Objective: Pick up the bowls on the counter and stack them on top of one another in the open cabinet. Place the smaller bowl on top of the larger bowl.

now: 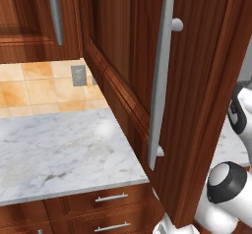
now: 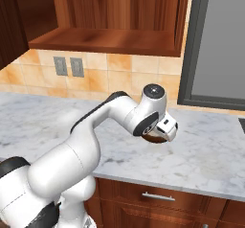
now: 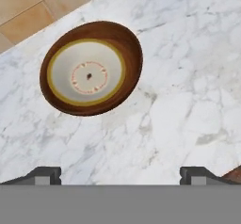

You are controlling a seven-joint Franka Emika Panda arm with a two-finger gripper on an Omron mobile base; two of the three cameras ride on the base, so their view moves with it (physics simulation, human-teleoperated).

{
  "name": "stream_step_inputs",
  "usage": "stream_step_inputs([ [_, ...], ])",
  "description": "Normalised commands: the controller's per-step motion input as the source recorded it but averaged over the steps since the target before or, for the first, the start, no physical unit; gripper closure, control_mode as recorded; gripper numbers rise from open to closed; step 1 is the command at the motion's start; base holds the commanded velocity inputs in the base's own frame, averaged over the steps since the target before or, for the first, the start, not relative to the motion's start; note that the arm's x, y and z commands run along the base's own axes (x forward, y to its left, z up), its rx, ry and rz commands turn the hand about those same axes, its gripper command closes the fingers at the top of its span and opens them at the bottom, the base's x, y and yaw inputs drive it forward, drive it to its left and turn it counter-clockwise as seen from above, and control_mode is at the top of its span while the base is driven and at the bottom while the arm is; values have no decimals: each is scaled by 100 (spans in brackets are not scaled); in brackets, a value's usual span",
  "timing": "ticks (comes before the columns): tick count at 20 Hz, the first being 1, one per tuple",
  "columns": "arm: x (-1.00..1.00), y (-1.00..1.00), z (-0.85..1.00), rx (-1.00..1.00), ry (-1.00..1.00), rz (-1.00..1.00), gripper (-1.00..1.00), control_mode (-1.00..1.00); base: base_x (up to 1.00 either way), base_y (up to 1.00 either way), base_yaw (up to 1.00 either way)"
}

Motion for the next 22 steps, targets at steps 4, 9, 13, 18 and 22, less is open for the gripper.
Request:
stream_step_inputs([
  [4, 19, 0, -32, 9, 4, -6, -100, -100, 0, 0, 0],
  [9, 25, 0, -11, 0, -5, -7, -100, -100, 0, 0, 0],
  [13, 13, 0, -6, 0, -14, -9, -100, -100, 0, 0, 0],
  [18, 4, 0, -23, 0, -10, -8, -100, -100, 0, 0, 0],
  [22, 7, 0, -26, 0, -2, -5, -100, -100, 0, 0, 0],
])
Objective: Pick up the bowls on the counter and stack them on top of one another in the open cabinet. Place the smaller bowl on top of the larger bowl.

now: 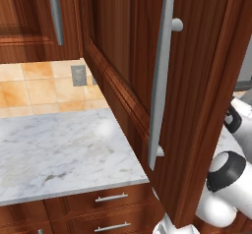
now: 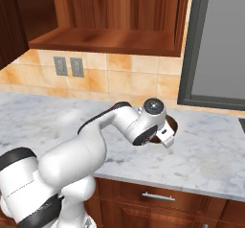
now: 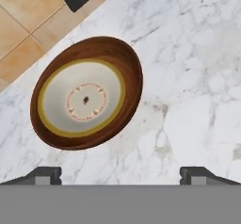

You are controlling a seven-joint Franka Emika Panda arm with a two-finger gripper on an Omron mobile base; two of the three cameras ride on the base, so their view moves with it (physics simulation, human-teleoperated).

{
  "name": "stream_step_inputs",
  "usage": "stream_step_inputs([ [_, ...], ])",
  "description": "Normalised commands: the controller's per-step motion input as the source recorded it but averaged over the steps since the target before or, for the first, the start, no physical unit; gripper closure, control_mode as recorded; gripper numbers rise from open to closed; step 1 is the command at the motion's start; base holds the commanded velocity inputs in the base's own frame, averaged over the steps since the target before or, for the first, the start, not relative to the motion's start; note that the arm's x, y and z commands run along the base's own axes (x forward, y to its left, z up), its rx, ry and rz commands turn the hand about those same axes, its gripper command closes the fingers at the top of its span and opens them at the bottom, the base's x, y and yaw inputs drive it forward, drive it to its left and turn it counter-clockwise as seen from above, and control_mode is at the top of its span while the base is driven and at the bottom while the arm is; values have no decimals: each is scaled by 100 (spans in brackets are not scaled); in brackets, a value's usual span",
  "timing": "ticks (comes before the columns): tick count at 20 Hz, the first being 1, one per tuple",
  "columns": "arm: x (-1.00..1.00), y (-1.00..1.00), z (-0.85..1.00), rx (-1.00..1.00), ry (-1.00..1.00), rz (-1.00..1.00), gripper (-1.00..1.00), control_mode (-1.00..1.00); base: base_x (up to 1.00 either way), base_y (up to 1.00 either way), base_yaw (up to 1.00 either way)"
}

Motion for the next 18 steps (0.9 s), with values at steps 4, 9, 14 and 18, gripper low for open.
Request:
stream_step_inputs([
  [4, 22, 1, -24, 0, 0, -3, -100, -100, 0, 0, 0],
  [9, 30, 0, -27, 0, 0, -3, -100, -100, 0, 0, 0],
  [14, 29, 0, -30, 0, 0, -3, -100, -100, 0, 0, 0],
  [18, 35, 0, -30, 0, 0, -3, -100, -100, 0, 0, 0],
])
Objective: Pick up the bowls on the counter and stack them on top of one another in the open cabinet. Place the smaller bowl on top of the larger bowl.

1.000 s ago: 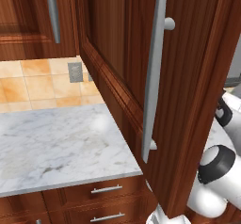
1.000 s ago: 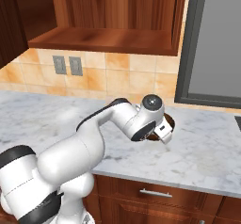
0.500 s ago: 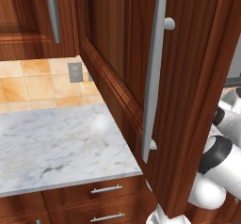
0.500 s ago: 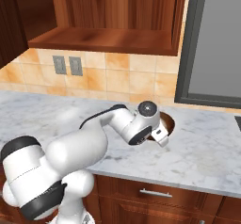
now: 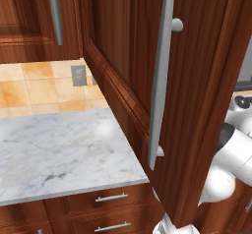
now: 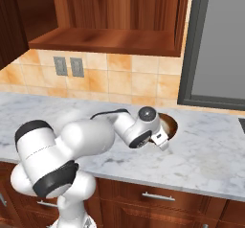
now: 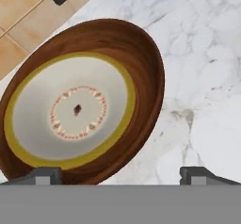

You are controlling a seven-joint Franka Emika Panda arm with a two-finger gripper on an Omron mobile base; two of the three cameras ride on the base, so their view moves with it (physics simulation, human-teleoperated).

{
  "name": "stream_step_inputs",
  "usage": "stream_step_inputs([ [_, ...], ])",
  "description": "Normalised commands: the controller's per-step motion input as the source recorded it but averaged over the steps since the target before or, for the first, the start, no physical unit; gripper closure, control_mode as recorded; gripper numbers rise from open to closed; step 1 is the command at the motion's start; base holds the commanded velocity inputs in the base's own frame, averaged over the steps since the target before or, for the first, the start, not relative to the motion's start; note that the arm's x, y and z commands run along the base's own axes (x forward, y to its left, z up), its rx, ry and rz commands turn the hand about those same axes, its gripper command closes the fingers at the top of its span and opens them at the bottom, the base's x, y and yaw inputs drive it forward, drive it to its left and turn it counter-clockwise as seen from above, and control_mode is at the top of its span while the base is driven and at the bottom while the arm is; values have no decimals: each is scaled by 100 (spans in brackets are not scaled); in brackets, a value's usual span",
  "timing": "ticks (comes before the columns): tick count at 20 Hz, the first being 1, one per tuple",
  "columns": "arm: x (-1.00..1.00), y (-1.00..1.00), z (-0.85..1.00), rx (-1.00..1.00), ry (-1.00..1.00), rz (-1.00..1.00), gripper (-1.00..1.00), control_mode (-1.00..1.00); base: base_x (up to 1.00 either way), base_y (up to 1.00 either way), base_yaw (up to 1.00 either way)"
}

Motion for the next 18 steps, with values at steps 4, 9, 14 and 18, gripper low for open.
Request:
stream_step_inputs([
  [4, 37, 0, -30, 0, 0, -3, -100, -100, 0, 0, 0],
  [9, 32, 0, -30, 0, 0, -2, -100, -100, 0, 0, 0],
  [14, 28, 0, -27, 0, 0, -1, -100, -100, 0, 0, 0],
  [18, 3, 0, -3, 0, 0, 0, 100, -100, 0, 0, 0],
])
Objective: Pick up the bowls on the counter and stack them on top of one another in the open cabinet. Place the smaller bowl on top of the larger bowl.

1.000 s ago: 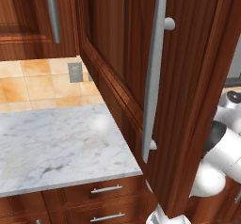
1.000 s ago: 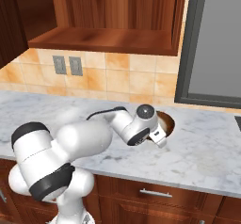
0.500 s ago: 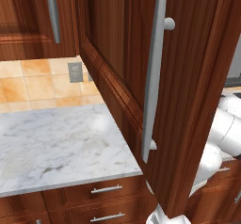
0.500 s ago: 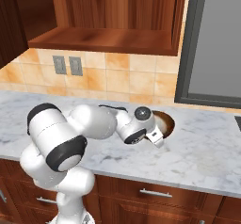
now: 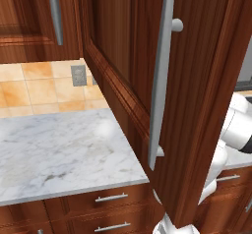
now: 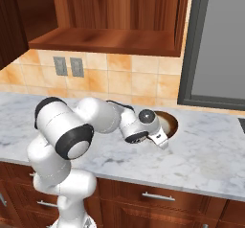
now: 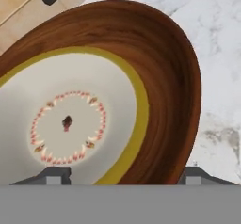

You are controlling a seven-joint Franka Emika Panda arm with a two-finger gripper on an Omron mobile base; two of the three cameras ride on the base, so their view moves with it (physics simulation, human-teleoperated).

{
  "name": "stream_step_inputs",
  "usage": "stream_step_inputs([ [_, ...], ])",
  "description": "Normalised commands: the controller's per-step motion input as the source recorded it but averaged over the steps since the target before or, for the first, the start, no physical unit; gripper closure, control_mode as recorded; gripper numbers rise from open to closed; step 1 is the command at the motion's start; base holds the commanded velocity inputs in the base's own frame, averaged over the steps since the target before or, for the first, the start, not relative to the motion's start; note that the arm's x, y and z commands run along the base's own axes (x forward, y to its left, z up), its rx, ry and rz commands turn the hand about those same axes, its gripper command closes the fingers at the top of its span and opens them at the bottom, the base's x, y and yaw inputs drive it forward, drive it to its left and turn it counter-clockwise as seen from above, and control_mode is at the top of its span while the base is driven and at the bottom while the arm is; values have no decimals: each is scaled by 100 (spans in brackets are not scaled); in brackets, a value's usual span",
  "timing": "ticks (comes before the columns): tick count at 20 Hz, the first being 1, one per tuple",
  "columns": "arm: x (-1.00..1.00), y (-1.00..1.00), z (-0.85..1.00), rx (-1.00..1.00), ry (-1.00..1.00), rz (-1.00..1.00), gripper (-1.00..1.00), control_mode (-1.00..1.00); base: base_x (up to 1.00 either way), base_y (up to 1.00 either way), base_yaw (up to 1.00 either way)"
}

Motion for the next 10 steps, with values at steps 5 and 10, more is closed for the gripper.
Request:
stream_step_inputs([
  [5, 0, 14, 33, 0, -3, -4, 100, -100, 0, 0, 0],
  [10, -1, 50, 91, 0, -2, -1, 100, -100, 0, 0, 0],
])
